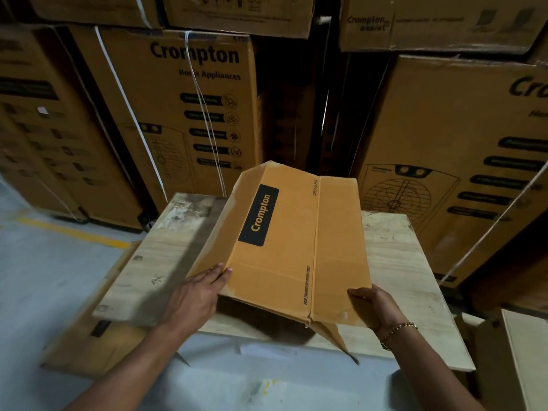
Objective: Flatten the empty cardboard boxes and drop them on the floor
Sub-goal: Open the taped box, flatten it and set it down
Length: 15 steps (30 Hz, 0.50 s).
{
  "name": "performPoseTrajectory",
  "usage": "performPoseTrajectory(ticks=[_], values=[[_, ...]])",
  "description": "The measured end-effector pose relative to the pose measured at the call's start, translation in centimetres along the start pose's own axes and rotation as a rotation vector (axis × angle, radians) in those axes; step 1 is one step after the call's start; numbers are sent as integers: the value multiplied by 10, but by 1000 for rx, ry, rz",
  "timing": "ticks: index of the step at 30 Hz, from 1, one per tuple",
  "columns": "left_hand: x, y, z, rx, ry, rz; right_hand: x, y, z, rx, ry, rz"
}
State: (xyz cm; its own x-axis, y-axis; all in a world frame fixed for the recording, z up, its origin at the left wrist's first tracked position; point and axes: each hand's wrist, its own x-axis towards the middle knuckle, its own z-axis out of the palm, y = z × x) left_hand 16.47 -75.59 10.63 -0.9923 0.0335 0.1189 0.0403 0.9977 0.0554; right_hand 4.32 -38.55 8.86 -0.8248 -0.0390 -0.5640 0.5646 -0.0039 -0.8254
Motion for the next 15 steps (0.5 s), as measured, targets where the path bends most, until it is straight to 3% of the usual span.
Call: performPoseTrajectory(ticks=[8, 11, 15], values=[[-65, -14, 57, 78, -74, 179, -30, 89, 2, -41, 180, 120], [-89, -33, 92, 157, -251, 167, -49, 128, 17, -79, 272, 165], [-111, -48, 115, 260, -485, 170, -61, 153, 29, -201, 264, 204]])
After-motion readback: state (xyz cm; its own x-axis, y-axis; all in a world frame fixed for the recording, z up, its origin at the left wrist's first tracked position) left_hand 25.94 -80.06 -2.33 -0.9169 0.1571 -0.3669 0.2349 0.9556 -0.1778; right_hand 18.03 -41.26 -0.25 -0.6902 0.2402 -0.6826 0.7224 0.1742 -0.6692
